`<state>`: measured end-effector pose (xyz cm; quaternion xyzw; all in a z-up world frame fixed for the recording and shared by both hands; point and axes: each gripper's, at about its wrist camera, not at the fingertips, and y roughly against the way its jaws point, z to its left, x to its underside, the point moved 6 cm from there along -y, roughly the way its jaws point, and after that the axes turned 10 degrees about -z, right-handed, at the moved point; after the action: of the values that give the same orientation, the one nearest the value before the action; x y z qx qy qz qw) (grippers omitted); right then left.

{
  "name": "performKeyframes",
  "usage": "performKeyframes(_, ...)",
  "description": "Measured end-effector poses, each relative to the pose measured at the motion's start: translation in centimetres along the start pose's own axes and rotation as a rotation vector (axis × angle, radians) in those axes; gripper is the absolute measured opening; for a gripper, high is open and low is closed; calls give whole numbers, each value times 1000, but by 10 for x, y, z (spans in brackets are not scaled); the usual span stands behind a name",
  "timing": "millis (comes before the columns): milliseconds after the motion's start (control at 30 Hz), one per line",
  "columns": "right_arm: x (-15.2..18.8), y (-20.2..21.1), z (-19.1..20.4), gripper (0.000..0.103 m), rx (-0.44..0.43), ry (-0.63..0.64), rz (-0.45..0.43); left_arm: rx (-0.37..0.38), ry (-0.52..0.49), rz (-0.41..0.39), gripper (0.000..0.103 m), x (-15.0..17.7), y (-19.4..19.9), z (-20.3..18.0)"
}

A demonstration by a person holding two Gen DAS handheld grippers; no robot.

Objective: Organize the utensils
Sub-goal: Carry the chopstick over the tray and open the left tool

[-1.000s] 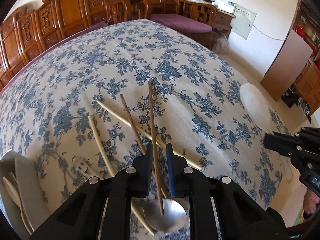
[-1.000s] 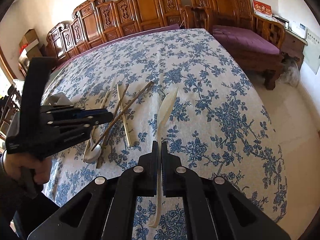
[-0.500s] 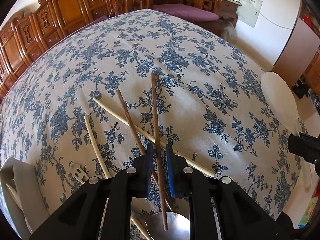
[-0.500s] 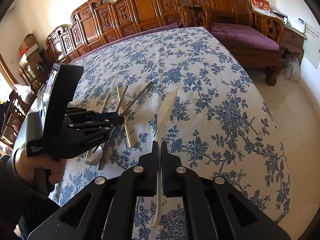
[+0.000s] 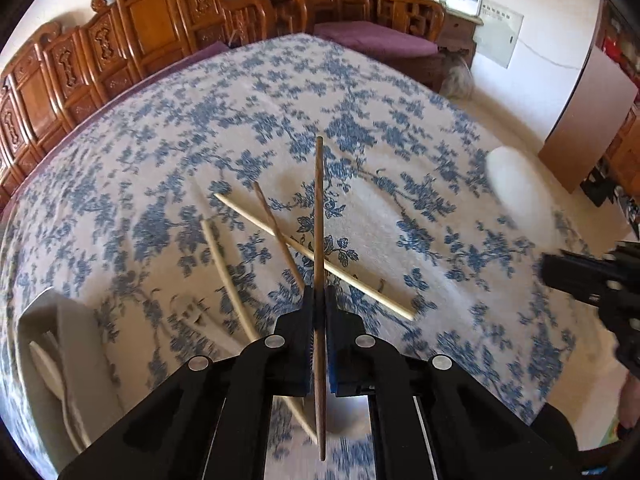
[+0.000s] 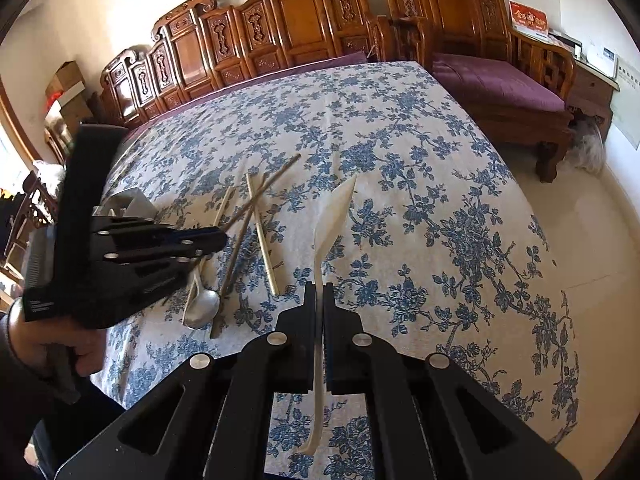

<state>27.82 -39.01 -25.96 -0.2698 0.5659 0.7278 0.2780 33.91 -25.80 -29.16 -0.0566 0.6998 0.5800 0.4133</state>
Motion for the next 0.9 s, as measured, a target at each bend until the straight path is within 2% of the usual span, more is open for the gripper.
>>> performKeyframes(333,-6,12,24,5,-27,48,-27,-28,2,-77,4,9,69,8)
performKeyframes(900,0,19,82,4,-115,131,-29,-90,65,-129,4,37,135,57)
